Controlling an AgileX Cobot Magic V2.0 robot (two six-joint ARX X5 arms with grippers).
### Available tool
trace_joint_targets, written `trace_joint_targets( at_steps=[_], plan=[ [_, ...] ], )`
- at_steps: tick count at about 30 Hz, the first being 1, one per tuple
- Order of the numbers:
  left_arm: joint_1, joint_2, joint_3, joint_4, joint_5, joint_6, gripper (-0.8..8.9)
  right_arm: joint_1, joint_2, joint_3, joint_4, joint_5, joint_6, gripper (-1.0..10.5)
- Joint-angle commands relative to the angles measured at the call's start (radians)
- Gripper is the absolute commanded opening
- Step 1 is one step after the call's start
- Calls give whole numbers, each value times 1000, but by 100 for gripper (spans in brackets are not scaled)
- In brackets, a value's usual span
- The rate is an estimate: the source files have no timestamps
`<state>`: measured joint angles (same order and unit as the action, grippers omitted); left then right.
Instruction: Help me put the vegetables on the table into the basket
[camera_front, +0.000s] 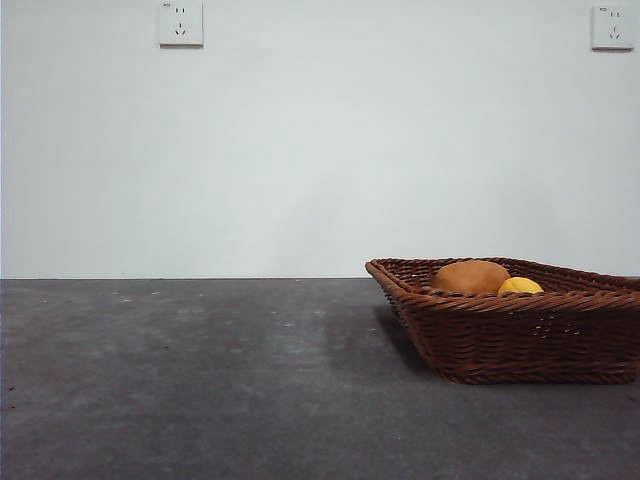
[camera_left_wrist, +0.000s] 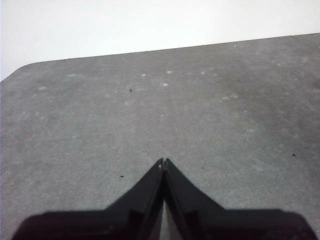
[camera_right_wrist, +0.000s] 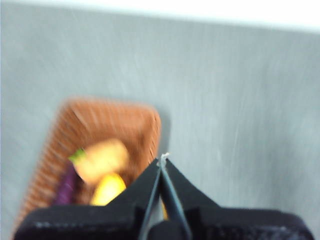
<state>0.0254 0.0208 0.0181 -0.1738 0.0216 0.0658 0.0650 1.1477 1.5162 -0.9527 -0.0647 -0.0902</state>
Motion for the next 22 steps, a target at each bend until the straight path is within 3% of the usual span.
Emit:
trace_joint_targets(
  at_steps=[1,7,22],
  plan=[
    [3,1,-10,7,5,-11,-4,-1,-133,-48,92,-6,18,1],
    [3,1,-10,7,5,-11,-4,-40,-483,-419,343,-6,11,1],
    [2,1,-10,7,5,-11,-4,-66,-942,-1150,669,-7,18,1]
  ],
)
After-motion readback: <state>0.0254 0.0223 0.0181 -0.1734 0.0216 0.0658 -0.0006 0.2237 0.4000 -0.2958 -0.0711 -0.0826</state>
